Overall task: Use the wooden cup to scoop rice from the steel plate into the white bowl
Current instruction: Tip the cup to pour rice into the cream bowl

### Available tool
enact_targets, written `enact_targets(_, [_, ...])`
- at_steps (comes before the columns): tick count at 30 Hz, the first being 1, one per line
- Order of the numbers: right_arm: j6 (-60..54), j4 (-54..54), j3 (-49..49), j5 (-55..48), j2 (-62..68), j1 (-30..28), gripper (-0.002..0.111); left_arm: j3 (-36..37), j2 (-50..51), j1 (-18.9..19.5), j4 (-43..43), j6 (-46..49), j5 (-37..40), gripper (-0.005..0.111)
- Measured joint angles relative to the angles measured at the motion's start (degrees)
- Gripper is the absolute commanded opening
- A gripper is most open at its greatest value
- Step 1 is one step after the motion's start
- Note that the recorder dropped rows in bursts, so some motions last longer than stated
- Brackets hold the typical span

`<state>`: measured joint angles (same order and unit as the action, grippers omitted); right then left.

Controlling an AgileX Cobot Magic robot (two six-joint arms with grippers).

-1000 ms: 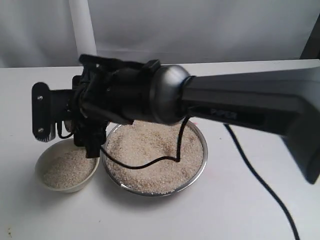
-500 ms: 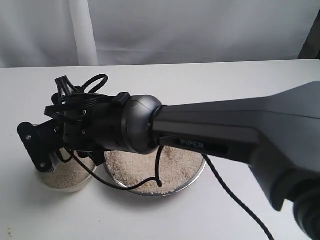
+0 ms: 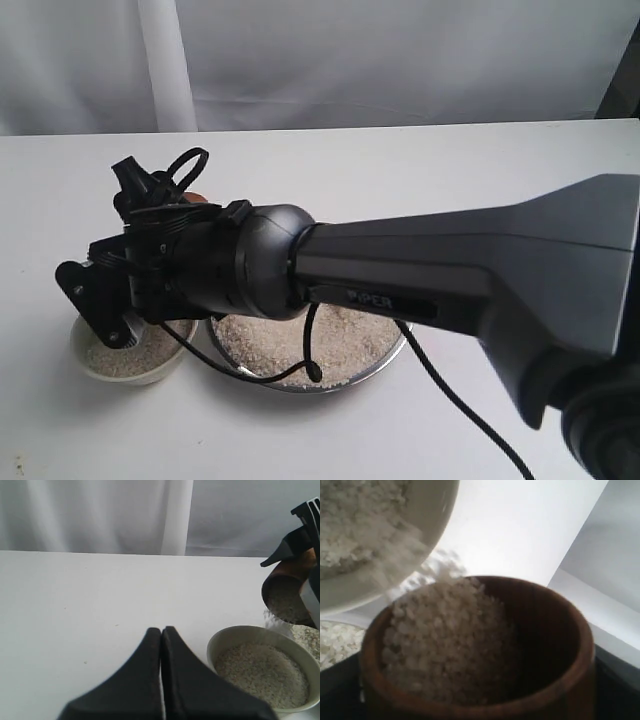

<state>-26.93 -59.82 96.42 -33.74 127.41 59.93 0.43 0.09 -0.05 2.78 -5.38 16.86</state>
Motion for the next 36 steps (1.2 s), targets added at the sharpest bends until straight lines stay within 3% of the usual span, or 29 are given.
enact_targets(36, [0.0,-23.4,0.0,-4.8,0.0,4.1,0.000,0.0,0.0,0.0,0.0,0.0,0.0,0.000])
